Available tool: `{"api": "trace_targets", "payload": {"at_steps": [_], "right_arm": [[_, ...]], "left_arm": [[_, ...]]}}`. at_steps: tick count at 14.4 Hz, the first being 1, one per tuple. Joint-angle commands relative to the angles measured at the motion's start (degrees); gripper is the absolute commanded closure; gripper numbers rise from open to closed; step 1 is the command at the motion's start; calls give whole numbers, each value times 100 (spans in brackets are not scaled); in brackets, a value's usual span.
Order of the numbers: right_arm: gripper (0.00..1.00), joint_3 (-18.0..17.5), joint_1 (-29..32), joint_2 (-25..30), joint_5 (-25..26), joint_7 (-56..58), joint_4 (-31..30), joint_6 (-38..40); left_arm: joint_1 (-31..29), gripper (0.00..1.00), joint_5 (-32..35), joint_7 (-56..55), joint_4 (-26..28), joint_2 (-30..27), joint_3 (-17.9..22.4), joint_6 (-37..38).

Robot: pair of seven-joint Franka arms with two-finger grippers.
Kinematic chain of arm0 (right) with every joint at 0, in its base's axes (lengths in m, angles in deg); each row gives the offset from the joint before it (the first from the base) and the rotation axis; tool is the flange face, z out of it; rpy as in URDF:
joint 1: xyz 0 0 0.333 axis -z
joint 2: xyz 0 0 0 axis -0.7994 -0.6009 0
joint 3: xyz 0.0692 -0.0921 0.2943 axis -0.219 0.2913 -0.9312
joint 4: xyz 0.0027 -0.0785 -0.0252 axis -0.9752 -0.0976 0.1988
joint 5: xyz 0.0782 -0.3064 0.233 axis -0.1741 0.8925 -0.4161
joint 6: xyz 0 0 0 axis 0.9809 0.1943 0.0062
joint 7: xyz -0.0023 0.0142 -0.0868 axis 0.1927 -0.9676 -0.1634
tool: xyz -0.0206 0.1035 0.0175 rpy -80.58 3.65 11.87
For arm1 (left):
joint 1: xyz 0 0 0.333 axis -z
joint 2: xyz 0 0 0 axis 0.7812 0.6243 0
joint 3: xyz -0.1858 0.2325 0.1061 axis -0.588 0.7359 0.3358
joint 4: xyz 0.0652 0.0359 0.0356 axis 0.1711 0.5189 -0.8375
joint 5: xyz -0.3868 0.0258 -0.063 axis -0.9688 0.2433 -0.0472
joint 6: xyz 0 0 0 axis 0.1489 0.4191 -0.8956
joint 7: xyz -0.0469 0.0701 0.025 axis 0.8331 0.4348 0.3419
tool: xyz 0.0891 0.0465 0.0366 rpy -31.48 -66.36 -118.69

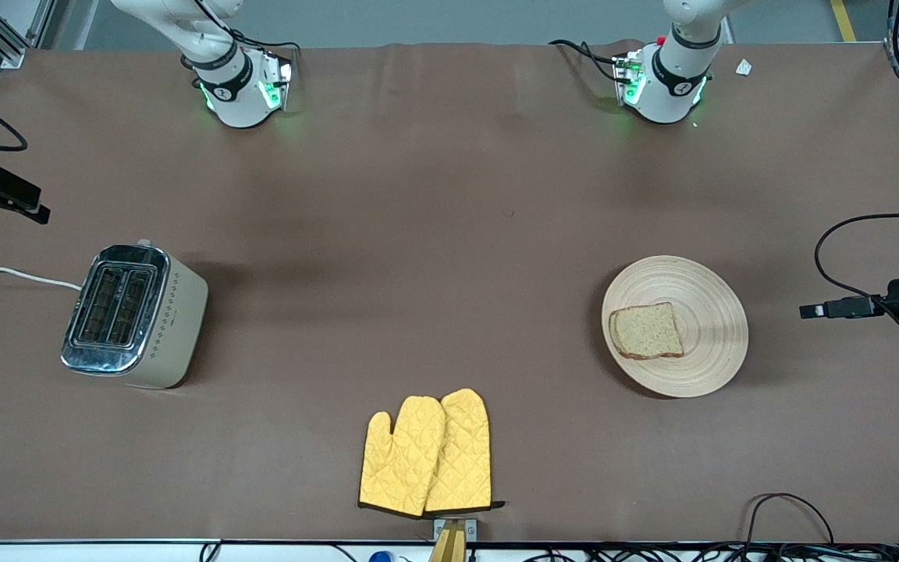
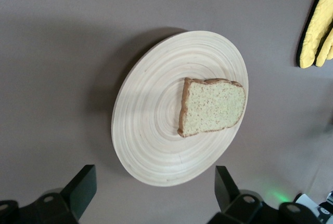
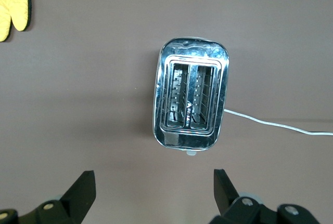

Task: Move plate and put bread in toaster
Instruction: 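Grip the wooden plate rim with the left gripper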

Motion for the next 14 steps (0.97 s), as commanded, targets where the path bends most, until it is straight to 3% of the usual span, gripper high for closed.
{"api": "trace_targets", "payload": {"at_steps": [1,10,14], "right_arm": [[0,-22,103,46,-28,-23,-3,15],[0,-57,68,54,-19,126,58,366],[0,-75,-37,116,-19,47,76,541]], "left_arm": [[-49,0,-170,628,-144,251,-30,-133],[-234,0,-672,2150,-153,929,-39,-406],[-216,9,-769,2335,-22,1104,-100,-336]]}}
